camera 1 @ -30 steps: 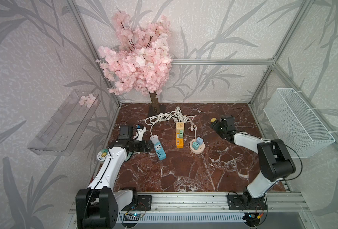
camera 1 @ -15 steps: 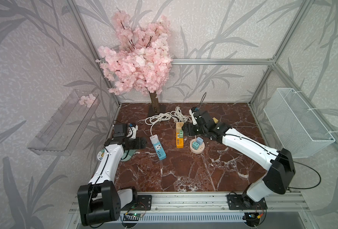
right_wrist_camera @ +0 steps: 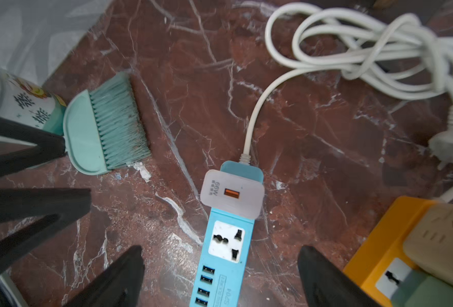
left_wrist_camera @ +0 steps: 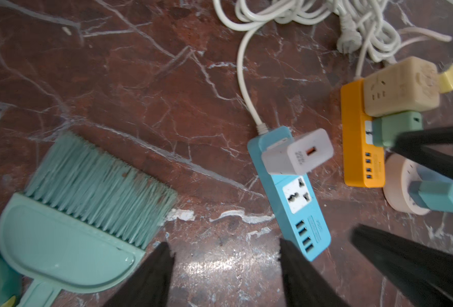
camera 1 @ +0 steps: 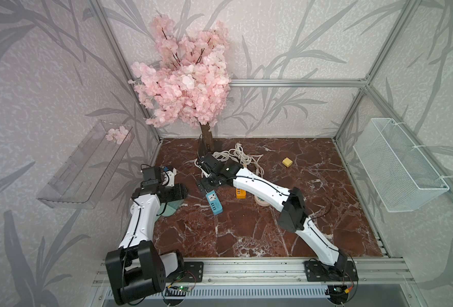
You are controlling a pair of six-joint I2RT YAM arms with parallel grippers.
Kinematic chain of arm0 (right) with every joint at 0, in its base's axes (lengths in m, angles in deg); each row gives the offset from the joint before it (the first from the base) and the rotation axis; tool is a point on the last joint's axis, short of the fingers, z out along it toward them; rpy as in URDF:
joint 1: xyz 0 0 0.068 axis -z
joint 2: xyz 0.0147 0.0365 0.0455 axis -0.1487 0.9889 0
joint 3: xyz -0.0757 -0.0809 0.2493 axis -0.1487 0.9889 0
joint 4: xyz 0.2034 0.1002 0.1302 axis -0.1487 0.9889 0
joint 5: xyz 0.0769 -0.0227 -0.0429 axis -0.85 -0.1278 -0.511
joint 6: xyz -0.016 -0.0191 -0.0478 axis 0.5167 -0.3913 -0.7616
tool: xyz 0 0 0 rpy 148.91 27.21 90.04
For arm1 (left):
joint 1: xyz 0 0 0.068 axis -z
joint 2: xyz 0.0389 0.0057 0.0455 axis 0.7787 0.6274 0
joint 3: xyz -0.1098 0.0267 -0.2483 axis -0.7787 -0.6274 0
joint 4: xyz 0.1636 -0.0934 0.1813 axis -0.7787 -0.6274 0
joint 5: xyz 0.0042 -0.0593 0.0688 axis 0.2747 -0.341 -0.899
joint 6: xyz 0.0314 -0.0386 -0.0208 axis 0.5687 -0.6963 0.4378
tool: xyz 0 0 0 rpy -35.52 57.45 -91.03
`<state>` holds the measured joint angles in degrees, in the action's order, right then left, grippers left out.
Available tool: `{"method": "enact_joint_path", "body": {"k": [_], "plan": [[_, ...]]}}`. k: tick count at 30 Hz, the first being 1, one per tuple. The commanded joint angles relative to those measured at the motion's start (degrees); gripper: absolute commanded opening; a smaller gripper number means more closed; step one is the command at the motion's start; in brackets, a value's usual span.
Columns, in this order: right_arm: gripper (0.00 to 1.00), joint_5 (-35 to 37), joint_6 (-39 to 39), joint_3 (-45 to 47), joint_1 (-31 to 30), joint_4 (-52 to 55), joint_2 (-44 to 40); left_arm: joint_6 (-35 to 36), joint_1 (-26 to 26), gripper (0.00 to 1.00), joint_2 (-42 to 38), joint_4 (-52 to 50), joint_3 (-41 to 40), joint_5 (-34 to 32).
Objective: Pull the plug off the socket
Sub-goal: Remove the plug from the socket.
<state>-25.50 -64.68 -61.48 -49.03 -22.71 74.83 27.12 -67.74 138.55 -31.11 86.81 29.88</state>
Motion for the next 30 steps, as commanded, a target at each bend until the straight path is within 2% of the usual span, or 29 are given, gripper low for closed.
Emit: {"method": "enact_joint_path", "body": {"k": [1,2,4,7,9,15,18,23,30], "plan": [[0.94,-1.33,-0.06,-13.49,0.23,11.69,6.49,15.47,-0.19,0.08,-2.98,-7.36,0.2,12.57],[0.94,-1.87,0.14,-15.21,0.27,11.75,7.85,19.55,-0.03,0.0,-3.96,-8.98,-0.42,15.7],[0.94,-2.62,0.46,-13.84,0.43,9.66,7.64,27.08,0.96,0.0,-5.93,-12.56,-1.33,18.4],[0.94,-2.28,0.79,-5.91,0.55,4.31,4.42,36.28,4.55,0.0,-8.56,-15.73,-3.04,17.58],[0.94,-2.13,0.81,-2.85,0.84,2.07,2.9,38.99,7.82,0.0,-8.4,-15.43,-3.84,15.13],[0.94,-3.04,0.02,-6.11,1.51,1.7,5.34,38.35,23.25,0.0,-8.96,-2.76,-9.26,-1.19],[0.94,-4.41,0.37,-6.19,1.9,0.42,5.64,37.68,27.28,0.0,-8.28,2.93,-10.83,-5.72],[0.94,-5.98,0.61,-5.67,2.43,-1.21,5.6,38.89,34.64,0.0,-7.87,14.11,-16.14,-17.65],[0.94,-7.23,1.43,-5.73,3.0,-2.12,5.74,39.67,40.74,0.0,-6.2,22.79,-19.99,-23.97]]}}
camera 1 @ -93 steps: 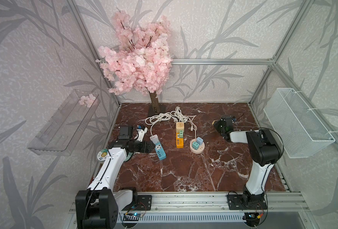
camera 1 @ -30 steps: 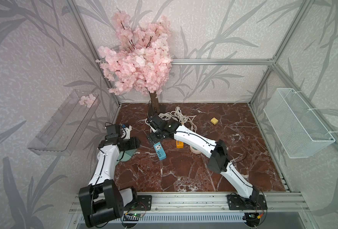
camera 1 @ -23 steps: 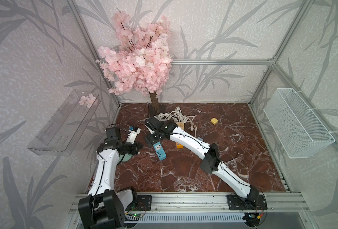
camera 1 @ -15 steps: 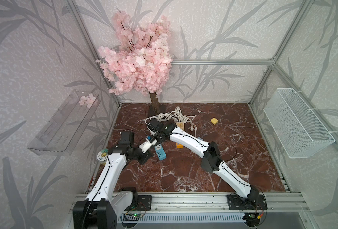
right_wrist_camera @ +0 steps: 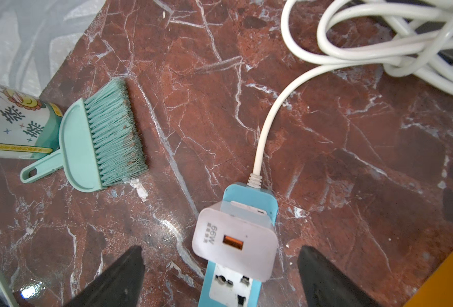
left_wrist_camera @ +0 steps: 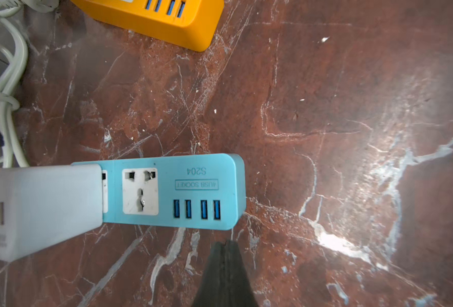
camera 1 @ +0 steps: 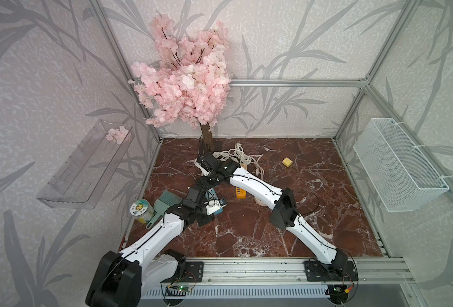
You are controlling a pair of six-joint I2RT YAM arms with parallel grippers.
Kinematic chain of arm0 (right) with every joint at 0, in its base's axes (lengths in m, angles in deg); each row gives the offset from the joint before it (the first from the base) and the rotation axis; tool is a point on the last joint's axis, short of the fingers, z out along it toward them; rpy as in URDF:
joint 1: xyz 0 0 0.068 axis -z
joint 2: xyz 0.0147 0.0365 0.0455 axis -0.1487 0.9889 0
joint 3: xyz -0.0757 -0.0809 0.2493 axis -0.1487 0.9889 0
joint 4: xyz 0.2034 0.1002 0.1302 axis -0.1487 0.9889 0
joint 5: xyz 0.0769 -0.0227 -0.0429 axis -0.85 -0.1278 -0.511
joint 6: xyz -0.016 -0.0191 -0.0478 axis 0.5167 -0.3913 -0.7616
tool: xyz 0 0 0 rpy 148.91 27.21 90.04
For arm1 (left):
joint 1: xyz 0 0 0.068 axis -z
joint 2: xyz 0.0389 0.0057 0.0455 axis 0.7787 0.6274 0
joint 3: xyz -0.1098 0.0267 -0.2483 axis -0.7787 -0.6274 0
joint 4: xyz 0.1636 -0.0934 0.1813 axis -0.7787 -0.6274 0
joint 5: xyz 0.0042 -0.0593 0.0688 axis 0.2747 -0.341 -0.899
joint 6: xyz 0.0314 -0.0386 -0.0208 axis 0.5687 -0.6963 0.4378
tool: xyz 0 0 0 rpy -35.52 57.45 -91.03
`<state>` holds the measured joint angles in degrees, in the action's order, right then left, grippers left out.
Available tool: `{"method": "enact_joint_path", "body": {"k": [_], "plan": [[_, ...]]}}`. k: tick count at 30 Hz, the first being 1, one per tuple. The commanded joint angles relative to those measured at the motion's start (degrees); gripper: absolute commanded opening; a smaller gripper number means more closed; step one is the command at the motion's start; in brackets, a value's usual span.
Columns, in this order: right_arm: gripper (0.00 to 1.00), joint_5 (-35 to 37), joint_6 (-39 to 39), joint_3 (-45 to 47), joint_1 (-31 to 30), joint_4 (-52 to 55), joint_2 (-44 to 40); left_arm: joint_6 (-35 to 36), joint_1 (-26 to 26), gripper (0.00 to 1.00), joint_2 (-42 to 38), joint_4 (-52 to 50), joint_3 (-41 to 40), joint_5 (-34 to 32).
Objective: Pull the plug off the socket
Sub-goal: Remove the plug from the socket.
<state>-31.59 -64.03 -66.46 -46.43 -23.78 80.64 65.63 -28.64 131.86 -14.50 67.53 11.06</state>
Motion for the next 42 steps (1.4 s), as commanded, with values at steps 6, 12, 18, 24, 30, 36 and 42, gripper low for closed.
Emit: {"method": "enact_joint_path", "body": {"k": [6,12,18,24,30,36,42], "plan": [[0.94,-1.32,0.9,-0.48,0.53,-0.57,0.24,1.8,4.21,0.0,-0.12,9.26,-1.2,-7.27],[0.94,-1.52,0.99,-0.99,0.74,-0.06,0.06,3.42,5.11,0.0,2.94,8.58,-0.76,-6.88],[0.94,-2.36,0.4,-1.47,1.28,1.07,0.11,3.16,5.85,0.0,6.95,8.51,0.01,-7.01],[0.95,-2.36,-1.87,-1.97,1.37,2.23,0.36,2.91,6.52,0.0,10.05,8.43,0.78,-7.94],[0.98,-3.68,-3.89,-2.52,1.37,2.72,0.7,2.98,7.32,0.0,10.66,7.49,1.2,-8.65],[0.99,-3.77,-7.76,-3.24,1.36,3.0,1.82,2.91,7.8,0.0,11.13,6.28,1.5,-9.92],[1.0,-3.74,-10.78,-4.2,1.31,1.9,2.88,2.71,7.9,0.0,11.28,6.3,1.35,-9.77]]}}
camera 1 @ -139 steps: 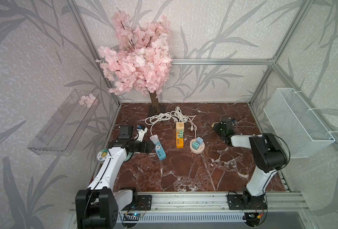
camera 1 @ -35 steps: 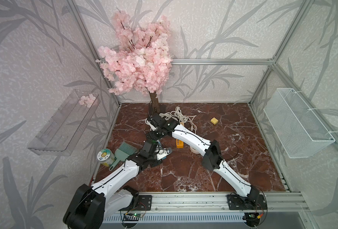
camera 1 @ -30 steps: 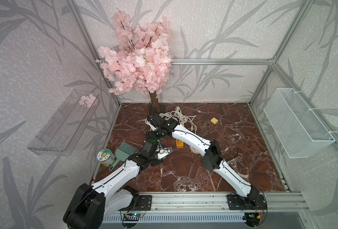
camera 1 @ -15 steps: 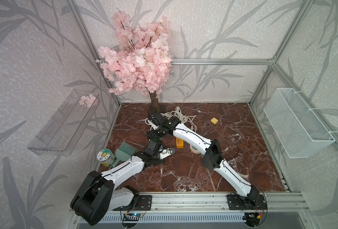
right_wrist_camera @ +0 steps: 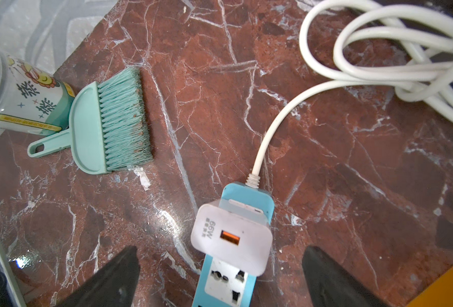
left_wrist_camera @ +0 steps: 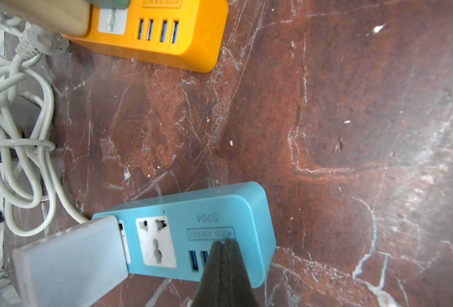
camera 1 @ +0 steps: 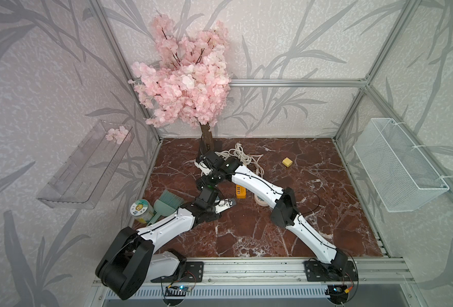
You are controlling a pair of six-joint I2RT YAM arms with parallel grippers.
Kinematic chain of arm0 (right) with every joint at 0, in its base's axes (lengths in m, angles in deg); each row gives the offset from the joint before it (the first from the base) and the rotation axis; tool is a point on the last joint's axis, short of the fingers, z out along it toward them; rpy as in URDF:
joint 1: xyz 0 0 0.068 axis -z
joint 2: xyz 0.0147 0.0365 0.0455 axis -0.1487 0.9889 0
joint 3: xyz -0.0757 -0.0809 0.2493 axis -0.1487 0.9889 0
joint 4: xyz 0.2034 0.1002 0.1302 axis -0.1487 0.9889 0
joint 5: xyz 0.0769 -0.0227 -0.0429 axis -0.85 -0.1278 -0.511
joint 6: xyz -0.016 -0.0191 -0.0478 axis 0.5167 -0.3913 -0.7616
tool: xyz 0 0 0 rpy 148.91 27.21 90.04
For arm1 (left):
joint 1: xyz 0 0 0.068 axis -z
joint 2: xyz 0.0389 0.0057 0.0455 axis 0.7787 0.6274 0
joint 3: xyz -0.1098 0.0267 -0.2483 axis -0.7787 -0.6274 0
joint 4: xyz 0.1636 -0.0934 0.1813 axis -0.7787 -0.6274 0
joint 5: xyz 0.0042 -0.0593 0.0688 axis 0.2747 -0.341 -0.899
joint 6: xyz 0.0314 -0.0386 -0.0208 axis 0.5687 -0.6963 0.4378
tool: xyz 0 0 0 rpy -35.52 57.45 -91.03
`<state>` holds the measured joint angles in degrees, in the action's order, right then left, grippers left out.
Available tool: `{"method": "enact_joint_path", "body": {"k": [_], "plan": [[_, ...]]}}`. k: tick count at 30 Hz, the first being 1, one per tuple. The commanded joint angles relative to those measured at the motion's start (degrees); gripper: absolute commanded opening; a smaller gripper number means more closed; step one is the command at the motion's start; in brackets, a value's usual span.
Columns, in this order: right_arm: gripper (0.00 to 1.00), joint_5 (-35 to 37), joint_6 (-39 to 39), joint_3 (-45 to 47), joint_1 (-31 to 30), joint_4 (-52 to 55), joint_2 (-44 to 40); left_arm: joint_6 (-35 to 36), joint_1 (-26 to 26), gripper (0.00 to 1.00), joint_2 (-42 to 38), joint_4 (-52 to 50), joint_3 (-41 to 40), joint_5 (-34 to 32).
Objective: Pull the plug off the socket
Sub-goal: Remove the plug from the socket.
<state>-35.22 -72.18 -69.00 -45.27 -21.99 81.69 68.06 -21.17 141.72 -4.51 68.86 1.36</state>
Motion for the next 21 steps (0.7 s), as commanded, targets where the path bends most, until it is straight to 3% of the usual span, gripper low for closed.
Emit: {"method": "enact_joint_path", "body": {"k": [1,21], "plan": [[1.0,0.3,-2.96,-1.71,0.25,-0.03,1.92,0.29,0.46,0.0,1.46,-3.62,0.02,-0.04],[0.96,2.39,-3.78,-1.46,0.23,-4.76,4.76,0.19,0.5,0.0,2.15,-3.13,-0.25,0.03]]}}
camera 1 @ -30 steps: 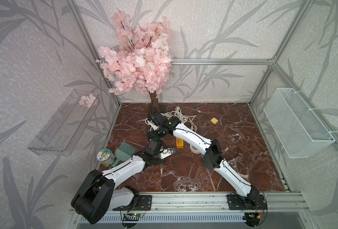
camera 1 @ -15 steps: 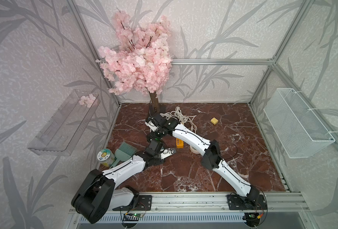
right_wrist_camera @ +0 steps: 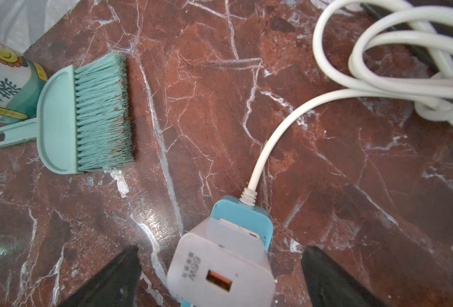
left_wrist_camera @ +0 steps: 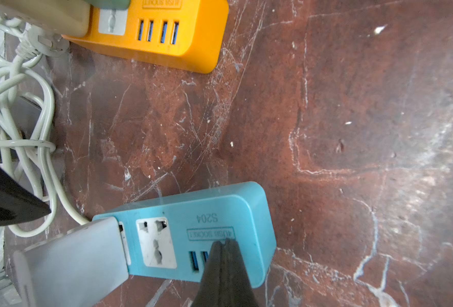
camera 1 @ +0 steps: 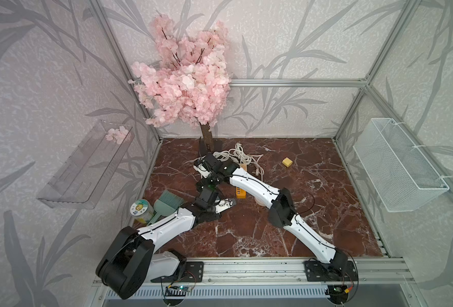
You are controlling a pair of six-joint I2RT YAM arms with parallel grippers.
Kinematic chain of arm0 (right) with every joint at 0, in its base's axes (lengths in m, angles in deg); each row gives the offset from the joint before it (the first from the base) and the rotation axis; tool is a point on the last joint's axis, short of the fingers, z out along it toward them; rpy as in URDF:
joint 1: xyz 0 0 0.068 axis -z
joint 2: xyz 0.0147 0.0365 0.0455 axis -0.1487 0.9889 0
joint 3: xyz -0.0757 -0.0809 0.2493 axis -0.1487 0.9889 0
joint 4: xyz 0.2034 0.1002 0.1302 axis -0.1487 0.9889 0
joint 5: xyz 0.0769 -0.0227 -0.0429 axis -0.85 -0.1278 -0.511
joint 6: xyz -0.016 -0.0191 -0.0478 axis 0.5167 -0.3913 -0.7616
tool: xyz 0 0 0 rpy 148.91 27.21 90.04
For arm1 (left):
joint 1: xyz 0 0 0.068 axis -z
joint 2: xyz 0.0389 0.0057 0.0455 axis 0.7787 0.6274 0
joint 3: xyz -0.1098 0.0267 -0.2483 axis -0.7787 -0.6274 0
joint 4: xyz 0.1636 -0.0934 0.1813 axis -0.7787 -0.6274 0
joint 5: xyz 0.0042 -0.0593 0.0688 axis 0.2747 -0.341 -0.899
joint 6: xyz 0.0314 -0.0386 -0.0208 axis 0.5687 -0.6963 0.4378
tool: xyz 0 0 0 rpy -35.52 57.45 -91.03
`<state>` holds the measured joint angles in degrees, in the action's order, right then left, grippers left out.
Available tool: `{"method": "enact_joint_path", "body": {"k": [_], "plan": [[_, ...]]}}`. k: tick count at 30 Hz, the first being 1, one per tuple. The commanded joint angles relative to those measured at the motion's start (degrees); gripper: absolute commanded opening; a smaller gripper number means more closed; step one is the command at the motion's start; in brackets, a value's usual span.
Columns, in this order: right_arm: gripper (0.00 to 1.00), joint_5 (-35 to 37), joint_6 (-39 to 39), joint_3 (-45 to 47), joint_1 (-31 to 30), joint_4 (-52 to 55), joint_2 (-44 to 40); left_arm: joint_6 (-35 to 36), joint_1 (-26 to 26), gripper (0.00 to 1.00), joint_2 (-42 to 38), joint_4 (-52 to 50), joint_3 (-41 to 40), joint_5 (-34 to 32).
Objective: Pull the plug off the socket
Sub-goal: Remove the plug from the socket.
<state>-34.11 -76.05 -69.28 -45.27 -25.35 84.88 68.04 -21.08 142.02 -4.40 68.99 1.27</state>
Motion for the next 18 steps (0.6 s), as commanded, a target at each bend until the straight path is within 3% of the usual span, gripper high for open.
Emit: {"method": "enact_joint_path", "body": {"k": [1,18], "plan": [[0.96,1.66,0.1,-1.09,0.21,-1.43,1.61,0.22,0.43,0.0,1.77,-3.3,-0.37,0.13],[0.85,3.93,0.08,-0.73,0.21,-2.33,2.62,0.13,0.38,0.0,1.94,-3.07,-0.55,0.21]]}}
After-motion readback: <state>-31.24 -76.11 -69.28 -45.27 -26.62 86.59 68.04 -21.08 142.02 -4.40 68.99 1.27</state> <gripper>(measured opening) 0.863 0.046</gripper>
